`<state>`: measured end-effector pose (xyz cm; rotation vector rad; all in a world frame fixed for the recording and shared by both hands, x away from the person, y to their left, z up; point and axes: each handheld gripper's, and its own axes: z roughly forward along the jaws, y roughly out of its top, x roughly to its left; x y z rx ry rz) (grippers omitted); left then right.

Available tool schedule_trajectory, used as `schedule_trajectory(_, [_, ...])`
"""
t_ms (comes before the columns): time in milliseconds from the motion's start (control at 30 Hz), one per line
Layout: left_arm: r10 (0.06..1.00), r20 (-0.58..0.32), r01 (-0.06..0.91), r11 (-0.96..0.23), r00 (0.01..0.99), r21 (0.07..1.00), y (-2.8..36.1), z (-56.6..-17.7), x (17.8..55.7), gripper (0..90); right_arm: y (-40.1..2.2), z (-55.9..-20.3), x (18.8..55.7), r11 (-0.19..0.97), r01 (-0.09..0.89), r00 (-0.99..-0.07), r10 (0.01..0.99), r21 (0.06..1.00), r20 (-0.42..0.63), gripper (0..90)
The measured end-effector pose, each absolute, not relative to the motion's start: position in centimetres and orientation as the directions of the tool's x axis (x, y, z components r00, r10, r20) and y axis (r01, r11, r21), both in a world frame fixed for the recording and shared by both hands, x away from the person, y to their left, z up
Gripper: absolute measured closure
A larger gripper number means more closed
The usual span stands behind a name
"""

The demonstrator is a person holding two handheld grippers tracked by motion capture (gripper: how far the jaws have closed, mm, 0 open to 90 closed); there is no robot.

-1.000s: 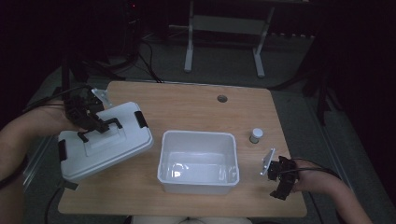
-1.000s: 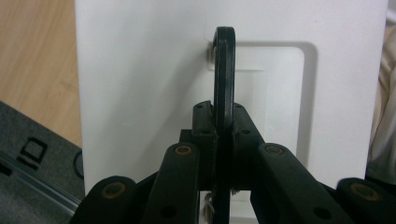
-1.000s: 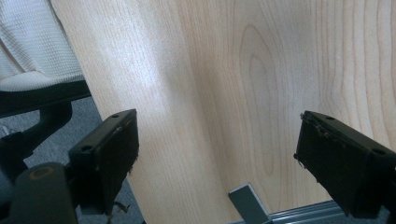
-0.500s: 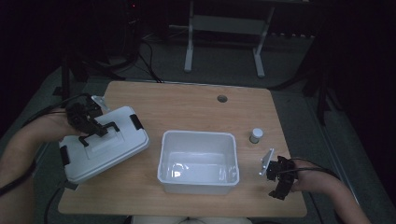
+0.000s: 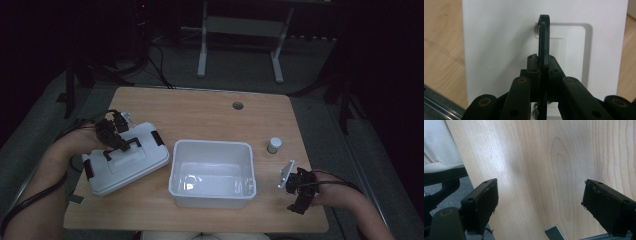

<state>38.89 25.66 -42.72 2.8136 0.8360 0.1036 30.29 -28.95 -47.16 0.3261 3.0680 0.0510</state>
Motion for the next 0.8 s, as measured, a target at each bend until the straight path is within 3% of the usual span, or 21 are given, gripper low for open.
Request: schedule_trajectory(800, [0.530,-0.039,0.528,-0.831,0.847,0.176,23.2,-47.7,40.7,83.2,-29.6,-47.8,30.1,0.972,0.229,-0.971,0.232,0.053,-0.050,12.9])
